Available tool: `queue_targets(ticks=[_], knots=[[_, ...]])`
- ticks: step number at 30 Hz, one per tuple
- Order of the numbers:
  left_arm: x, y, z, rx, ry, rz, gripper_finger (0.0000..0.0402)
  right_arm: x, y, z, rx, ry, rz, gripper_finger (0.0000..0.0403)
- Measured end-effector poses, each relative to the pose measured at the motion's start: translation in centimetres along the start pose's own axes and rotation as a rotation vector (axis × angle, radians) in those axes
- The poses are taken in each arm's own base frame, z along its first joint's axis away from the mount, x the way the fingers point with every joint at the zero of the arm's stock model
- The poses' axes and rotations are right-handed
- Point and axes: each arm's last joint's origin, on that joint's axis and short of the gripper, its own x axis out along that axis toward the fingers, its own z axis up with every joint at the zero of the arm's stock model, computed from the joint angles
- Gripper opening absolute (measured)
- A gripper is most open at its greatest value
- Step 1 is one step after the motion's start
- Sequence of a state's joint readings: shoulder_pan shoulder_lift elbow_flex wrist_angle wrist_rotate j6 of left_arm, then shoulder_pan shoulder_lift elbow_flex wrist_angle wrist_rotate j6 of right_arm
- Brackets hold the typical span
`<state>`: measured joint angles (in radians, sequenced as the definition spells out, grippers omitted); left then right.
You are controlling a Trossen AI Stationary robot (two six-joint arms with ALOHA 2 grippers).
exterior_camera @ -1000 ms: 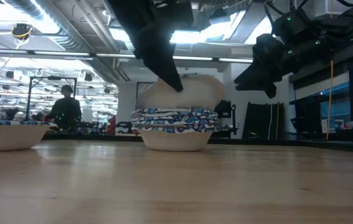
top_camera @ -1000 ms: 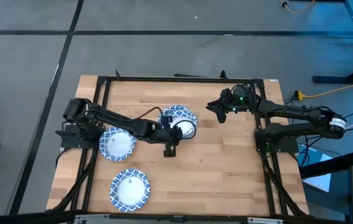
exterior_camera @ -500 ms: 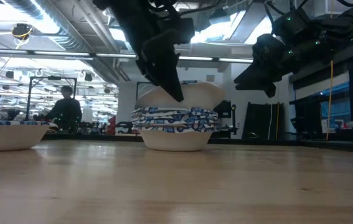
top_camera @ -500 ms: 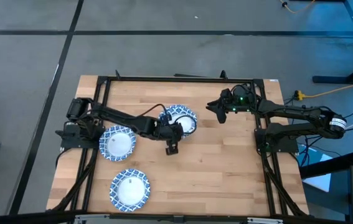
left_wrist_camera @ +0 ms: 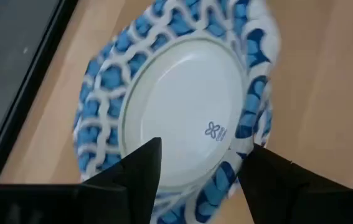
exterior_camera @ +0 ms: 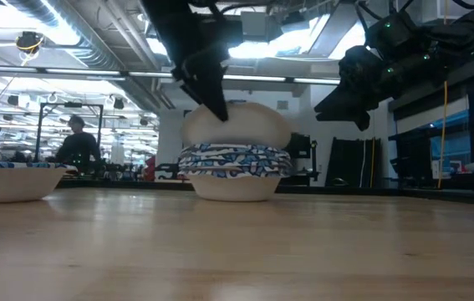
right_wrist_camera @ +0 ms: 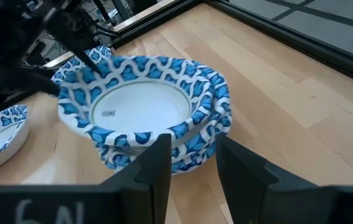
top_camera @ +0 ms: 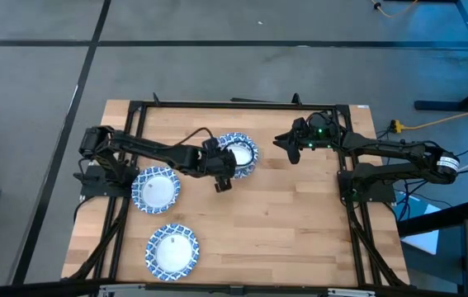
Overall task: Nest bowls inside each other
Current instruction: Stack the white bowl on top of the white bowl
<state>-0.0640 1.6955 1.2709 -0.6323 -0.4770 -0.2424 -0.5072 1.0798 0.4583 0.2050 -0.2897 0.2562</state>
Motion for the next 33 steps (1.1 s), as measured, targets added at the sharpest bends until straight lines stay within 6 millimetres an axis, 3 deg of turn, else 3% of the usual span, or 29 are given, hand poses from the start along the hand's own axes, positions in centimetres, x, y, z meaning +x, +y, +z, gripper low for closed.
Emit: queue_targets(ticks=[4, 14, 22, 27, 33], knots=[[0.1, 0.5, -0.2, -0.015, 0.039, -0.01, 0.0195, 0.0, 0.0, 0.0, 0.0, 0.0, 0.0, 0.0126], [0.0, -0.9, -0.3, -0.012, 0.011, -0.028, 0.0194, 0.0, 0.0, 0.0, 0.002, 0.001, -0.001, 0.0126], [-2.7, -3.0, -0.9, 0.037, -0.059, -0.011, 0.0194, 0.0, 0.0, 0.0, 0.002, 0.001, 0.0, 0.0126], [-5.6, -2.7, -1.6, 0.022, -0.104, 0.088, 0.0195, 0.0, 0.0, -0.1, 0.005, 0.007, -0.002, 0.0126], [-8.2, -3.1, -2.7, -0.047, -0.023, -0.128, 0.0195, 0.0, 0.0, -0.1, 0.007, 0.009, -0.002, 0.0126]])
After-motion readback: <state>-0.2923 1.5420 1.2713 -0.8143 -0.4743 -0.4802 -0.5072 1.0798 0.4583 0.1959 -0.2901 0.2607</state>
